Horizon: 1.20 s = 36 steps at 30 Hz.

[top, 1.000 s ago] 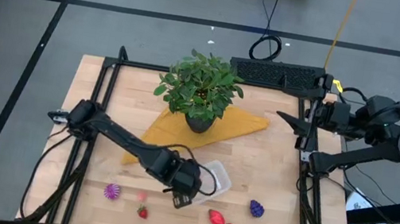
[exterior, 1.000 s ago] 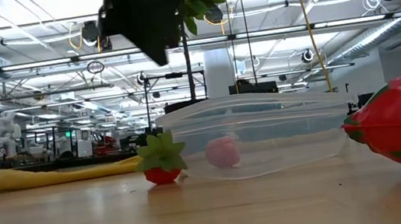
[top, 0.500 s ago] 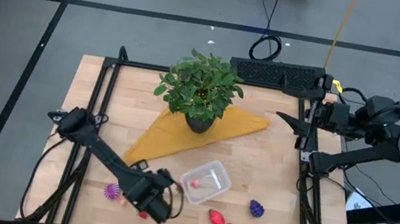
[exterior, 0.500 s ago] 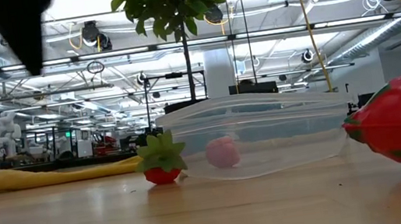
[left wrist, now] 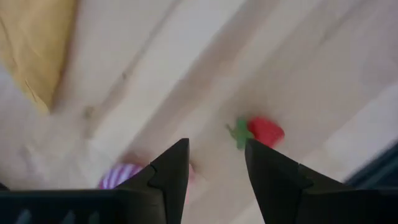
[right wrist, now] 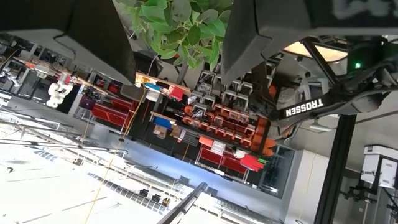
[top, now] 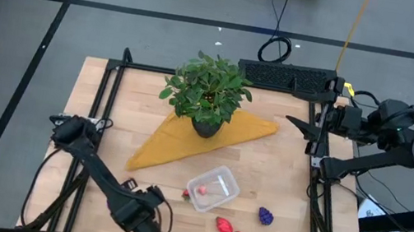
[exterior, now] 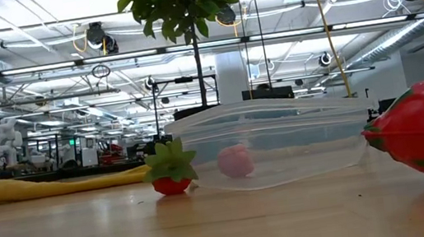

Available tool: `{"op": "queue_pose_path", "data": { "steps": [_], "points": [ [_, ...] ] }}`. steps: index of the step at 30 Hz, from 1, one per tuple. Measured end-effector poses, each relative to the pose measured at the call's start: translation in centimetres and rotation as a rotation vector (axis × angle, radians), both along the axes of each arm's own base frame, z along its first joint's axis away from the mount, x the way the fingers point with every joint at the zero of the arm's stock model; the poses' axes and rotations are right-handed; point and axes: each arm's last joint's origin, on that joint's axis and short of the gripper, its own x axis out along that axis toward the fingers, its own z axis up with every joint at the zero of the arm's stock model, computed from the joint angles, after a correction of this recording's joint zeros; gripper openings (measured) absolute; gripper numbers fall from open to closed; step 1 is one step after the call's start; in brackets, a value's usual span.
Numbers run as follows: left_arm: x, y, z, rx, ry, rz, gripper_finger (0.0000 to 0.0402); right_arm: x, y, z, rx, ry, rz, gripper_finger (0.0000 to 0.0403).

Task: Pick and placing Produce into tupperware
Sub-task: Put the lychee into the transparent bin

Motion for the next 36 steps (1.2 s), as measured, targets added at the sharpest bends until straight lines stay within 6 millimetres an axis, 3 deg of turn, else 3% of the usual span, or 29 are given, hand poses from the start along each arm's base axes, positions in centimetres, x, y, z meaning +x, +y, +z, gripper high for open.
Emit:
{"op": "queue_pose_path", "data": {
  "steps": [5,11,30,36],
  "points": [
    [-0.6,-1.4,0.0,-0.037,-0.028,-0.037,0.0166,0.0,0.0,0.0,0.0,0.0,0.0,0.0228],
    [-1.3,-2.2,0.0,-0.058,-0.02,-0.067,0.0208,0.3,0.0,-0.1,0.0,0.008,0.0,0.0228],
    [-1.2,-2.4,0.0,-0.096,-0.023,0.018,0.0349,1.3,0.2,-0.3,0.017,0.018,0.003,0.0228],
    [-1.4,-2.6,0.0,-0.111,0.001,-0.035,0.0384,1.3,0.2,-0.3,0.017,0.018,0.003,0.0228]
  ]
}}
